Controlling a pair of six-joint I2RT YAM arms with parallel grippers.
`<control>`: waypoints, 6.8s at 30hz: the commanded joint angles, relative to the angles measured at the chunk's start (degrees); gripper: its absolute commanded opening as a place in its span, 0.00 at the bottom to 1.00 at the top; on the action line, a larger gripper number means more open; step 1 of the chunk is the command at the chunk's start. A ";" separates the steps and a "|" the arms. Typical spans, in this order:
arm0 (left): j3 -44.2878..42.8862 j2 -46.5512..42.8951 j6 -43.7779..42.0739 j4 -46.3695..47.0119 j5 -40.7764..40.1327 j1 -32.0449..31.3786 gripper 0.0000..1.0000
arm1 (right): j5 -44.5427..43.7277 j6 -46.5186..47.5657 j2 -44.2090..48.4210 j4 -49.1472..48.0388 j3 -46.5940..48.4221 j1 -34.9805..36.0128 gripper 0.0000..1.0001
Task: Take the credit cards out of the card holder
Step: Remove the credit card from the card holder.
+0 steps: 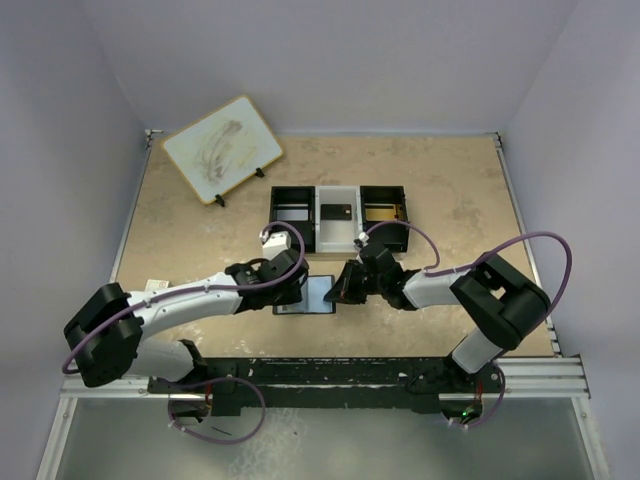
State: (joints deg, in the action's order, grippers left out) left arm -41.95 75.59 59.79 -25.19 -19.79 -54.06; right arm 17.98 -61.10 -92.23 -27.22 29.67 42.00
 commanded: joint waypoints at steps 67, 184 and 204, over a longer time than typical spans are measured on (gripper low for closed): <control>-1.79 6.90 -0.47 0.39 -1.09 -0.33 0.43 | -0.49 1.82 -1.82 6.59 0.57 0.19 0.04; -4.17 -22.92 -7.29 -19.14 -11.14 26.99 0.69 | -23.53 13.74 -3.61 34.59 29.28 12.43 0.52; -4.08 -30.94 -11.37 -20.43 -15.53 26.99 0.70 | -30.52 11.69 -18.52 50.25 47.68 17.35 0.73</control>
State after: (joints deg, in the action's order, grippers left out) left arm -45.41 45.08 49.87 -47.22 -34.00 -27.38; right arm -9.87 -48.64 -110.37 18.90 74.59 58.83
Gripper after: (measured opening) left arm 0.697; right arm 0.727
